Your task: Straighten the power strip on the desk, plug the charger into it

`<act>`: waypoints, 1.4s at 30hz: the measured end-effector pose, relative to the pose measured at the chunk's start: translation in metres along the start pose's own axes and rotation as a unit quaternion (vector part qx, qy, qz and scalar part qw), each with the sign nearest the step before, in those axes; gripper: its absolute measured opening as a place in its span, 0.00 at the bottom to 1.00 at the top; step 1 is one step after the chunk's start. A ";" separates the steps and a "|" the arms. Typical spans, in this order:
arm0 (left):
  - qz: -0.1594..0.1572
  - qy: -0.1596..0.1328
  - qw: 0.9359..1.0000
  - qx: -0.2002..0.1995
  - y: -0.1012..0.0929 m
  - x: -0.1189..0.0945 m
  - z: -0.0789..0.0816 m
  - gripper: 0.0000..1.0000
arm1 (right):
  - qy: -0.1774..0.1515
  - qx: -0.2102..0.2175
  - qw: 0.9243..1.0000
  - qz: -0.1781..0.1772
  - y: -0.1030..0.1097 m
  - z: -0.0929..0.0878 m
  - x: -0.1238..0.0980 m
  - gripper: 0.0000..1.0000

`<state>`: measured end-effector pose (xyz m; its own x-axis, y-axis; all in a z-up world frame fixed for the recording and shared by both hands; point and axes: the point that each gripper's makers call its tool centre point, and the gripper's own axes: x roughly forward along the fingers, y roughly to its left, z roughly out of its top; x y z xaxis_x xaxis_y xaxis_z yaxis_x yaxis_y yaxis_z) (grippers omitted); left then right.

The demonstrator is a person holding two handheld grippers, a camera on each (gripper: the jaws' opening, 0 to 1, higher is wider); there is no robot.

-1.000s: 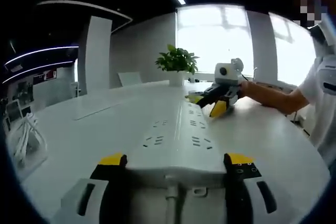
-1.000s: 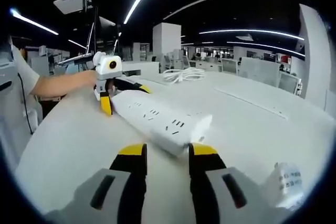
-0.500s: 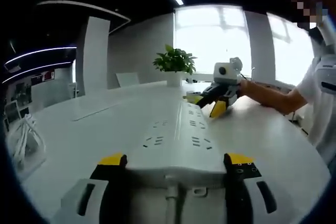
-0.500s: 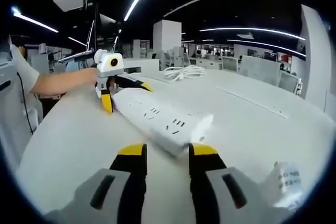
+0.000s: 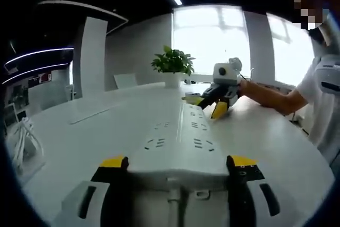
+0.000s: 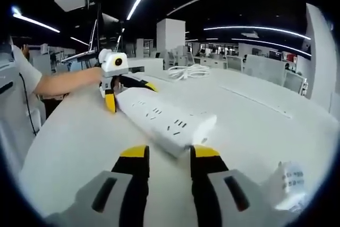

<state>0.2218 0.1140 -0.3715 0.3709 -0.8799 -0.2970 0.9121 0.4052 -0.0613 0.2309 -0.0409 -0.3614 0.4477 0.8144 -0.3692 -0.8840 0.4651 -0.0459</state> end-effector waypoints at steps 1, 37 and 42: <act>0.000 0.000 1.000 0.000 0.000 0.000 0.000 0.77 | 0.000 0.007 1.000 -0.001 0.000 0.000 0.000 0.30; -0.014 -0.015 1.000 0.005 -0.009 0.002 0.002 0.76 | -0.019 0.002 0.999 -0.038 -0.007 -0.001 0.011 0.48; -0.022 -0.013 1.000 0.007 -0.010 0.002 0.002 0.76 | -0.019 0.007 0.999 -0.028 0.005 -0.004 0.013 0.48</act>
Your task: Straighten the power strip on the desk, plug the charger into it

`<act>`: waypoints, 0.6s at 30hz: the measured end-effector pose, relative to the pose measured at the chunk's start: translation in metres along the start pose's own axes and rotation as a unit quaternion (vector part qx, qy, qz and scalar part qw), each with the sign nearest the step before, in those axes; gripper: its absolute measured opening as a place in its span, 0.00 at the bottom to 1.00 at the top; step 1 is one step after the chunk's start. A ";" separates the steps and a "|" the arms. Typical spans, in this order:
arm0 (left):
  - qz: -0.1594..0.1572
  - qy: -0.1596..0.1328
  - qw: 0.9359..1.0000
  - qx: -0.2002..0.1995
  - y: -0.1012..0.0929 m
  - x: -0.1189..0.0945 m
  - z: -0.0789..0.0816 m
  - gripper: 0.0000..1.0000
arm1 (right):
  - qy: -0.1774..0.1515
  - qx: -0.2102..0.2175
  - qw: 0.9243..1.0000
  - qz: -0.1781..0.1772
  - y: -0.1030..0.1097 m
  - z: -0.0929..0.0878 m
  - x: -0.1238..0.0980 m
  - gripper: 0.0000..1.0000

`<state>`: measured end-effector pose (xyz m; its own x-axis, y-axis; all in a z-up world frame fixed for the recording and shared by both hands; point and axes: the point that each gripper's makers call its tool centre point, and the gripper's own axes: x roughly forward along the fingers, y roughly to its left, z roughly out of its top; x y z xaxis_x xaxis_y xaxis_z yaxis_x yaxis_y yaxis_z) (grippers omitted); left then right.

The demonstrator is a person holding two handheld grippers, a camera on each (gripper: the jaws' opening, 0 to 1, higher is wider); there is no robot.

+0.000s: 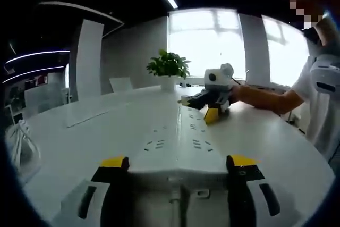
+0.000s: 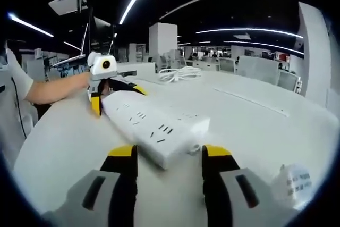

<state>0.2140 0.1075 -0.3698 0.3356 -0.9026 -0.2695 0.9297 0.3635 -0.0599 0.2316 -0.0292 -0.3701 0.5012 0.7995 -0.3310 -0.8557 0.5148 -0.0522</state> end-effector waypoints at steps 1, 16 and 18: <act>-0.001 0.000 1.000 0.000 -0.001 0.001 0.000 0.76 | 0.000 0.000 1.000 0.001 0.003 0.000 0.000 0.48; -0.016 0.006 1.000 0.004 -0.007 0.003 -0.001 0.76 | 0.006 0.012 1.000 0.004 0.007 -0.003 -0.002 0.47; -0.018 0.007 1.000 0.005 -0.008 0.004 -0.001 0.76 | 0.008 0.013 1.000 0.006 0.000 -0.002 -0.001 0.47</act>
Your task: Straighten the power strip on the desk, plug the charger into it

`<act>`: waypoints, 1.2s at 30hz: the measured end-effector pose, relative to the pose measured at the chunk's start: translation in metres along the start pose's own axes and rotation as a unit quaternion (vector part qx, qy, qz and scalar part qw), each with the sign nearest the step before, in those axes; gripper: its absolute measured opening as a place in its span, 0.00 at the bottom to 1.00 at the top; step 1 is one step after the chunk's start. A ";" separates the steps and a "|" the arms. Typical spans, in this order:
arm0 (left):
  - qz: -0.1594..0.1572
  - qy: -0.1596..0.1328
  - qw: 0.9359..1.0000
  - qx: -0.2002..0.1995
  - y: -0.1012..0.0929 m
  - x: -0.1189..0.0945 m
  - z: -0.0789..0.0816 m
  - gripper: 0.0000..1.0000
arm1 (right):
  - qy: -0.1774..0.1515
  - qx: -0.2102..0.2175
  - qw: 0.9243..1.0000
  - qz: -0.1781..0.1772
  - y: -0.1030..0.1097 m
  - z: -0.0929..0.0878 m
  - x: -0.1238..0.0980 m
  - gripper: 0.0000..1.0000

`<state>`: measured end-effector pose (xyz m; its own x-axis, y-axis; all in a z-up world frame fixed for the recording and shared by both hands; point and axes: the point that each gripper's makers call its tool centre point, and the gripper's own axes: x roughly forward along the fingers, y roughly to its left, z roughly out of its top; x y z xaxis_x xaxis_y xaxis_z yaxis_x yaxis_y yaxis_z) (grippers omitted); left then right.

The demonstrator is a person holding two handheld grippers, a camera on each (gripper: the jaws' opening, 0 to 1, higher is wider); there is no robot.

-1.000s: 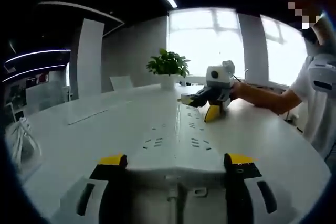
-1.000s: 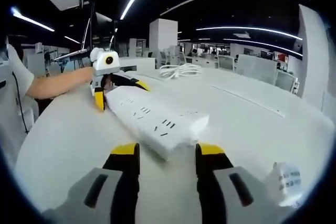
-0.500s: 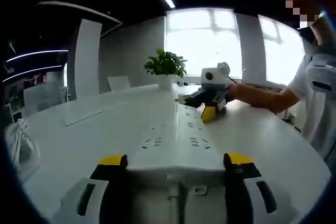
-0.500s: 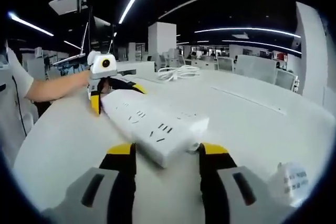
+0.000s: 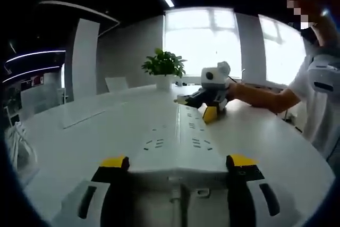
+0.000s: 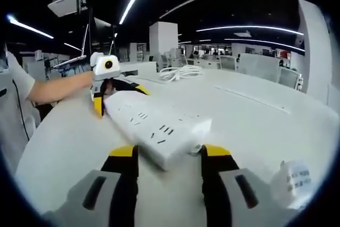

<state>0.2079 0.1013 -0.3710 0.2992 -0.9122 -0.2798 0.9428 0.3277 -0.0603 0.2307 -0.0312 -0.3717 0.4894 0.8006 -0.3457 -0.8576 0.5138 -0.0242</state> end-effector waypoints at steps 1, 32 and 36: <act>-0.001 0.000 1.000 0.000 0.000 0.000 0.000 0.76 | 0.001 0.000 1.000 0.000 -0.003 0.000 0.001 0.46; -0.030 0.008 0.999 0.008 -0.006 0.008 0.001 0.76 | 0.018 -0.007 1.000 0.000 -0.018 -0.003 -0.006 0.43; -0.032 0.009 0.999 0.009 -0.005 0.008 0.001 0.76 | 0.019 -0.005 1.000 -0.001 -0.017 -0.003 -0.006 0.43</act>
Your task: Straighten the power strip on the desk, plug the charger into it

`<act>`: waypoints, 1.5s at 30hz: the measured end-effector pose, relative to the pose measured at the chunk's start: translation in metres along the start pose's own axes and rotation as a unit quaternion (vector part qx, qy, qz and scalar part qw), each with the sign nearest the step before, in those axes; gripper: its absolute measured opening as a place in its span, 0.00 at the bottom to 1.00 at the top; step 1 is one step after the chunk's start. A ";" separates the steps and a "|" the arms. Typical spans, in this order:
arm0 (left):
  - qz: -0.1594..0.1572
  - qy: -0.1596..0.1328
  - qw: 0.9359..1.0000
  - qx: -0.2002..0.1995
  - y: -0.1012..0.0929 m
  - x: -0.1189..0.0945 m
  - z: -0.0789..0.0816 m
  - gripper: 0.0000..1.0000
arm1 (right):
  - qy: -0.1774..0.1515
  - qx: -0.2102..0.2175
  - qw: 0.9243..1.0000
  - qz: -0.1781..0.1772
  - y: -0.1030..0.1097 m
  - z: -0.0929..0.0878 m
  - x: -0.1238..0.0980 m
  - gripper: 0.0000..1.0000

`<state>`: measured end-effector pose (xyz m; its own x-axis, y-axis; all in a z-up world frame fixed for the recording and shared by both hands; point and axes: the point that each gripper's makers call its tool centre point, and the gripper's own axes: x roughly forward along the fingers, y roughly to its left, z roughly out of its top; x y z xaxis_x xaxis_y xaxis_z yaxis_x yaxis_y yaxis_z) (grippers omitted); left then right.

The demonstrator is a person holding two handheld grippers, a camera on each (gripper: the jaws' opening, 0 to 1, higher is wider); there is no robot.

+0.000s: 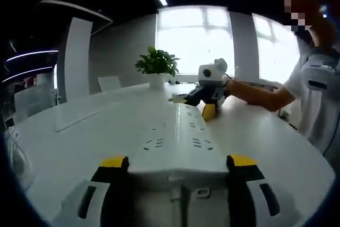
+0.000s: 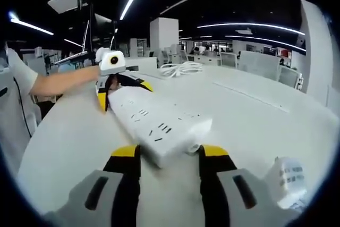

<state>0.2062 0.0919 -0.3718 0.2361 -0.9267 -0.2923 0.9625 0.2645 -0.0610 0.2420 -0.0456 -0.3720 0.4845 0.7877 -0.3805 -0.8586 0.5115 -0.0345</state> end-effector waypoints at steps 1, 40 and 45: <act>0.000 0.000 1.000 0.000 0.000 0.000 0.000 0.76 | 0.000 0.000 1.000 0.000 0.000 0.000 0.000 0.43; -0.026 0.006 1.000 0.009 0.006 0.003 -0.001 0.76 | 0.012 -0.002 1.000 0.003 0.005 -0.003 -0.007 0.41; -0.030 0.007 0.999 0.010 0.013 0.002 -0.001 0.77 | 0.013 -0.003 1.000 0.003 0.005 -0.003 -0.007 0.41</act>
<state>0.2186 0.0938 -0.3743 0.1753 -0.9372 -0.3014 0.9775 0.2022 -0.0603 0.2340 -0.0500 -0.3722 0.4749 0.7814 -0.4049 -0.8624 0.5049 -0.0372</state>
